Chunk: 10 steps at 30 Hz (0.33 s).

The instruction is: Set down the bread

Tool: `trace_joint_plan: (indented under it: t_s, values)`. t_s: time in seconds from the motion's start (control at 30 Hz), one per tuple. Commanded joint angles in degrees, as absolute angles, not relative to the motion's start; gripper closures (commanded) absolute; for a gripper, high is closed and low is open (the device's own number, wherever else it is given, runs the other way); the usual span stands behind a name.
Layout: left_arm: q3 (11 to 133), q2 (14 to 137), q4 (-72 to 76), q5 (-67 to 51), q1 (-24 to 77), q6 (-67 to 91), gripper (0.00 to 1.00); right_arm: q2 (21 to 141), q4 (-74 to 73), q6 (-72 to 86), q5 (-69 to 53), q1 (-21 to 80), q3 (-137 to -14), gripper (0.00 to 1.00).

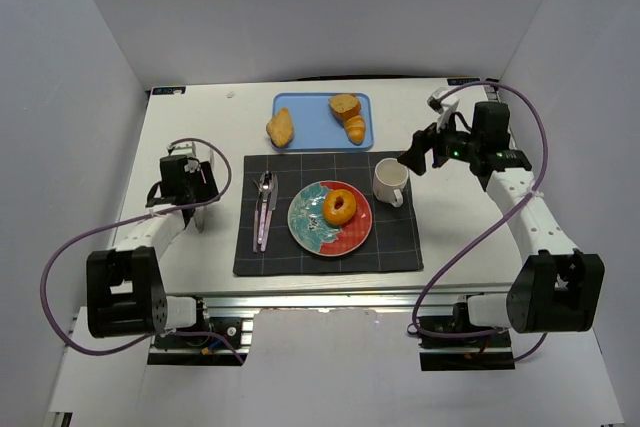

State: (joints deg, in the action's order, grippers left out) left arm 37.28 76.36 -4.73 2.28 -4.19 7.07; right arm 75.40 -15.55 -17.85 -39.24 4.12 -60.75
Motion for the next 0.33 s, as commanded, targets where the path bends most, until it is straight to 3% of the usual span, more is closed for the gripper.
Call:
trace_joint_plan:
  t_s: [0.0, 0.13, 0.2, 0.3]
  values:
    - [37.3, 72.3, -5.2, 0.5, -4.6, 9.0, 0.24, 76.1, -13.2, -13.6, -35.8, 3.9, -65.6, 0.11]
    - [38.7, 67.3, -6.7, -0.5, -4.6, 11.9, 0.15, 77.9, -13.4, -9.6, -33.9, 3.9, -68.9, 0.11]
    - [39.2, 63.3, -6.1, -4.0, -4.6, 13.9, 0.02, 79.1, -13.8, -7.3, -33.9, 3.9, -71.0, 0.10]
    - [39.1, 59.4, -2.9, -9.0, -4.6, 19.2, 0.02, 80.3, -13.9, -5.8, -36.6, 4.0, -72.5, 0.11]
